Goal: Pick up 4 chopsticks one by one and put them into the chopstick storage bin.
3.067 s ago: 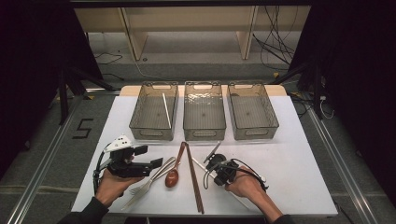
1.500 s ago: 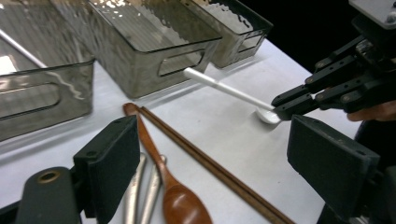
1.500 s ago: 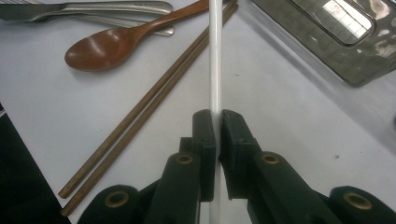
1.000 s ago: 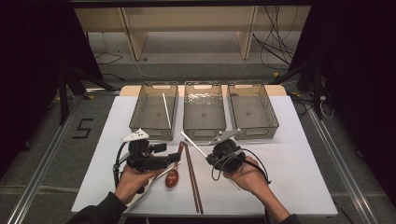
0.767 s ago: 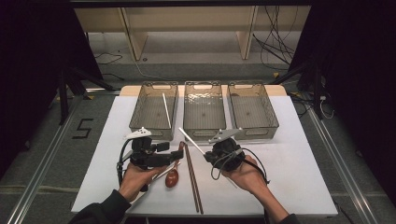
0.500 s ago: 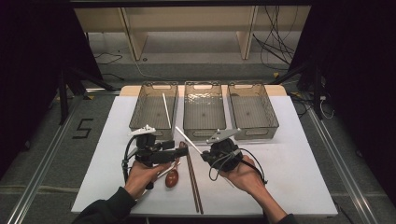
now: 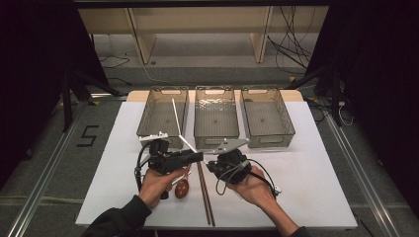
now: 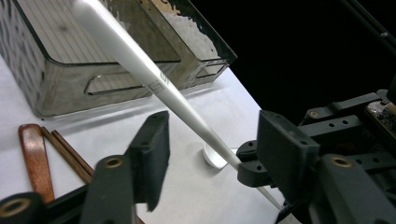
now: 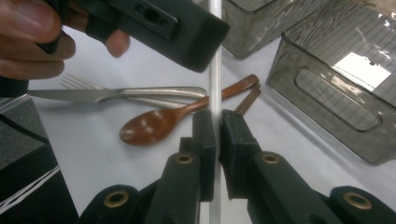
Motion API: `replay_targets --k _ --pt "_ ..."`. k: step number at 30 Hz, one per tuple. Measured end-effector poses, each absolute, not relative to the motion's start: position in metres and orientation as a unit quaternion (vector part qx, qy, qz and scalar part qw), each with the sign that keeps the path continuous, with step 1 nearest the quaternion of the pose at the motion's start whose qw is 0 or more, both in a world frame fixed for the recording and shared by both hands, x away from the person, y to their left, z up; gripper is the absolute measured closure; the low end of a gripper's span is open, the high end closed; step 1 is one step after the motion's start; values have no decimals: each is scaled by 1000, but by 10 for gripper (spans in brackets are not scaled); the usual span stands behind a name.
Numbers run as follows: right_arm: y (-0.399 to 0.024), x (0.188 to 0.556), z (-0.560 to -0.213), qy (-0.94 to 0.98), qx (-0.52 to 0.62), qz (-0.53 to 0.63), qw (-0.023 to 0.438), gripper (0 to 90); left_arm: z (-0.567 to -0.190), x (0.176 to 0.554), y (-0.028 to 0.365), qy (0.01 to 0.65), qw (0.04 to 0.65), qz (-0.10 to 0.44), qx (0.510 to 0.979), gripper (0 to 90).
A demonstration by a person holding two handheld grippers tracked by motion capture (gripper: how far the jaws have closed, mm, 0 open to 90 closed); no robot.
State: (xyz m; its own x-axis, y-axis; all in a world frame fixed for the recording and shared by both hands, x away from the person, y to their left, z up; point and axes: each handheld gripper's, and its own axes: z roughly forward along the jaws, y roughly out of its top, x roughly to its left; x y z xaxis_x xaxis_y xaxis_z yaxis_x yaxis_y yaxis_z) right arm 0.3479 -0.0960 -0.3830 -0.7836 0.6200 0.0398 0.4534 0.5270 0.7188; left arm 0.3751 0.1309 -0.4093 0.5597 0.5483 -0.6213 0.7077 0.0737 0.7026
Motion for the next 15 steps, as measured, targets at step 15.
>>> replay_targets --k 15 --pt "-92 344 -382 860 305 393 114 854 -410 375 132 465 578 -90 665 647"
